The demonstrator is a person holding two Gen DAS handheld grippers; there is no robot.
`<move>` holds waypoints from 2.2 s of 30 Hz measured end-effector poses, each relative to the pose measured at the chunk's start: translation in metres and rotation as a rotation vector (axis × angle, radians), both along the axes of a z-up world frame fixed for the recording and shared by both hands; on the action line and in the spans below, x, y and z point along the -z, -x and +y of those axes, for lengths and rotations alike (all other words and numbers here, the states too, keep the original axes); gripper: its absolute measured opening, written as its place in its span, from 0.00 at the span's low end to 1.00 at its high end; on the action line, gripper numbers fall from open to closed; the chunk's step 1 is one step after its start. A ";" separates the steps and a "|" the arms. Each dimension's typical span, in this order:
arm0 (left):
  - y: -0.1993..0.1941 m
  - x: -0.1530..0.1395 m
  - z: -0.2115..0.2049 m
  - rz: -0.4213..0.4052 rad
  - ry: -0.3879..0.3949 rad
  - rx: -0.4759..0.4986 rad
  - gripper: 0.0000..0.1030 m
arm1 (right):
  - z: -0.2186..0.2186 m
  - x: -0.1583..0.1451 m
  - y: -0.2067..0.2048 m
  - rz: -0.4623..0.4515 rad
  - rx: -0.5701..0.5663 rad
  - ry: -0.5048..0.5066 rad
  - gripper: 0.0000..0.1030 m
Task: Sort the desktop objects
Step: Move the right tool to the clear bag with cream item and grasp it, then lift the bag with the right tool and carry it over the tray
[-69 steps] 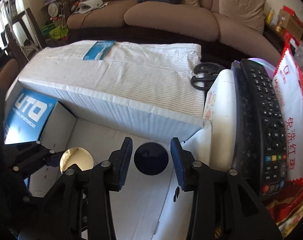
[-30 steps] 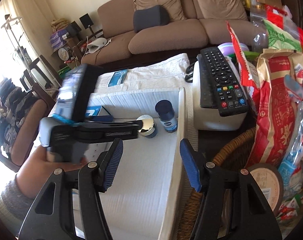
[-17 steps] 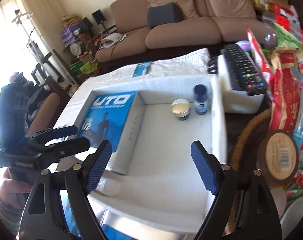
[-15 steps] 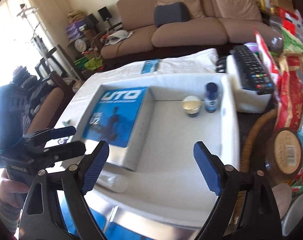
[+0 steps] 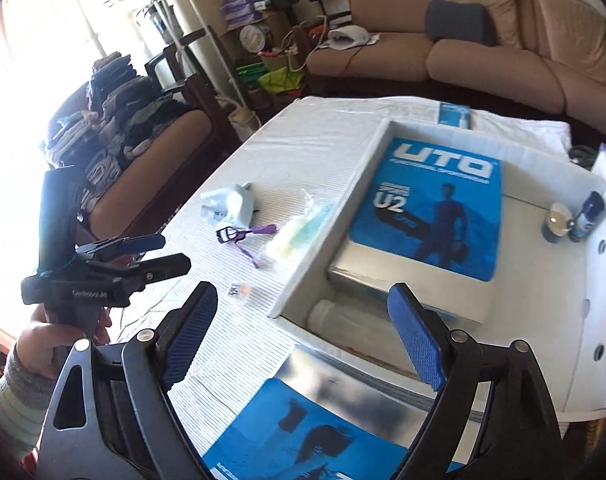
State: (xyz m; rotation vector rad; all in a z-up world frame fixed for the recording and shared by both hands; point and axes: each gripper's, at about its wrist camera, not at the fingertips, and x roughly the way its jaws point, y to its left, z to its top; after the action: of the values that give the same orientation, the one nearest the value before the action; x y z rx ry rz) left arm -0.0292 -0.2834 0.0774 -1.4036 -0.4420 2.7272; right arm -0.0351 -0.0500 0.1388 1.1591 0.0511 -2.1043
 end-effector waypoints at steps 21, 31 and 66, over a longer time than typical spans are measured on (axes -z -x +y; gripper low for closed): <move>0.021 0.083 -0.027 -0.020 -0.047 0.090 1.00 | -0.170 0.087 0.078 -0.114 0.037 -0.127 0.82; 0.016 0.081 -0.053 -0.021 -0.130 0.044 1.00 | -0.213 0.149 0.108 -0.066 0.055 -0.478 0.74; -0.006 0.002 0.019 0.244 -0.599 0.442 1.00 | -0.082 0.076 0.044 -0.367 -0.001 0.552 0.23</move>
State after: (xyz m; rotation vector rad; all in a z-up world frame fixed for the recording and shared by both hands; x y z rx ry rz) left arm -0.0230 -0.2640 0.0753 -0.8734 -0.7445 2.1174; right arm -0.0789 -0.1320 0.0629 1.1647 -0.6561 -1.7083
